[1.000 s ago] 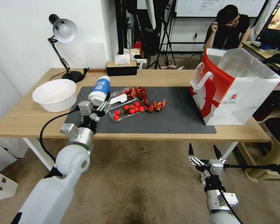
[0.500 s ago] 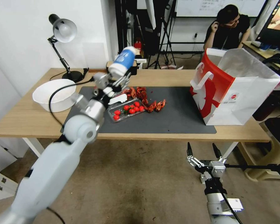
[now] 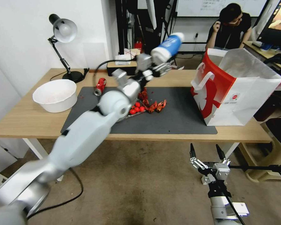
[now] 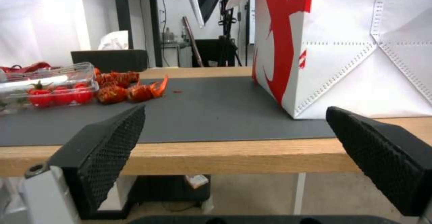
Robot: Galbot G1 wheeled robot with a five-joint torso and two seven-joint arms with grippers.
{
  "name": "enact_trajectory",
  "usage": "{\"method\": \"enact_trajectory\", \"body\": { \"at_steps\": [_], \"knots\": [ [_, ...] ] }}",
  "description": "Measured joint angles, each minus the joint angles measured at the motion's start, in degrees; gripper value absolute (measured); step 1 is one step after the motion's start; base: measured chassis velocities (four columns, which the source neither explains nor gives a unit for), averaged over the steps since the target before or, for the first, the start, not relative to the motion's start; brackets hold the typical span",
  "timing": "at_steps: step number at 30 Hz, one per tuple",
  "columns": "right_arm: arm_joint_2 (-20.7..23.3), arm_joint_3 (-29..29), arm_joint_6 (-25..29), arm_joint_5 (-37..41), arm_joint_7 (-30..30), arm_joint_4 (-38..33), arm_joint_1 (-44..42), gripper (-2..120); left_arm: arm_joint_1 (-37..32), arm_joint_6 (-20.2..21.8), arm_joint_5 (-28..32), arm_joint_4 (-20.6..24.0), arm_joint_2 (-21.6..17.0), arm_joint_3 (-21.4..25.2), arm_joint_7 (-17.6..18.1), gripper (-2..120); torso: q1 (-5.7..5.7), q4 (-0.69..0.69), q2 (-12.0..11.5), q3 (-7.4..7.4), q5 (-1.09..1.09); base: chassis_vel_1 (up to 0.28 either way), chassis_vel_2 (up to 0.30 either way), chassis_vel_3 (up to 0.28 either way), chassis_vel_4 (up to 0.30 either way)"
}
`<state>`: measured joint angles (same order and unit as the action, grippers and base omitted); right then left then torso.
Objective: Pick up the trash from the table and place it into the takeout bag.
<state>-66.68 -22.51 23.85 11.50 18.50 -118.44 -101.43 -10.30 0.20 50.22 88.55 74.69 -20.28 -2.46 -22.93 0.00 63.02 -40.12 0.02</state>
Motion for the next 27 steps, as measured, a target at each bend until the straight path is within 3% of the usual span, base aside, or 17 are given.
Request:
{"method": "enact_trajectory", "body": {
  "at_steps": [3,8,13,16,22,27],
  "knots": [
    [-0.2,0.0,0.2,-0.2,-0.1,0.2,-0.1,100,5.3,-0.2,-1.6,-5.0,5.4,-4.5,-1.4,64,0.00,-0.02,0.0,0.01,0.01,0.000,0.000,0.000,0.000],
    [-0.5,-0.1,1.0,-0.3,-0.1,0.6,-0.5,100,10.7,-0.4,-3.6,-11.2,10.4,-9.9,-2.6,64,0.00,-0.01,0.0,0.01,-0.01,0.000,0.000,0.000,0.000],
    [-0.6,-0.2,1.5,-0.3,-0.1,0.9,-0.7,100,13.7,-0.6,-5.0,-15.3,12.4,-13.3,-3.2,64,0.00,0.00,0.0,0.01,-0.01,0.000,0.000,0.000,0.000],
    [-0.5,-0.4,2.2,-0.3,-0.1,1.1,-1.0,100,17.0,-0.5,-11.1,-21.0,14.7,-17.6,-3.4,64,0.00,0.01,0.0,0.01,-0.01,0.000,0.000,0.000,0.000],
    [0.0,-0.5,2.4,-0.2,0.0,1.7,-0.7,100,20.3,1.2,-17.1,-24.5,16.0,-20.9,-4.3,64,0.01,0.01,0.0,0.01,-0.02,0.000,0.000,0.000,0.000],
    [0.3,-0.5,2.4,0.0,0.1,2.7,0.1,100,21.3,1.8,-17.8,-25.6,16.7,-21.4,-4.6,81,0.00,0.01,0.0,0.01,-0.02,0.000,0.000,0.000,0.000]
  ]
}}
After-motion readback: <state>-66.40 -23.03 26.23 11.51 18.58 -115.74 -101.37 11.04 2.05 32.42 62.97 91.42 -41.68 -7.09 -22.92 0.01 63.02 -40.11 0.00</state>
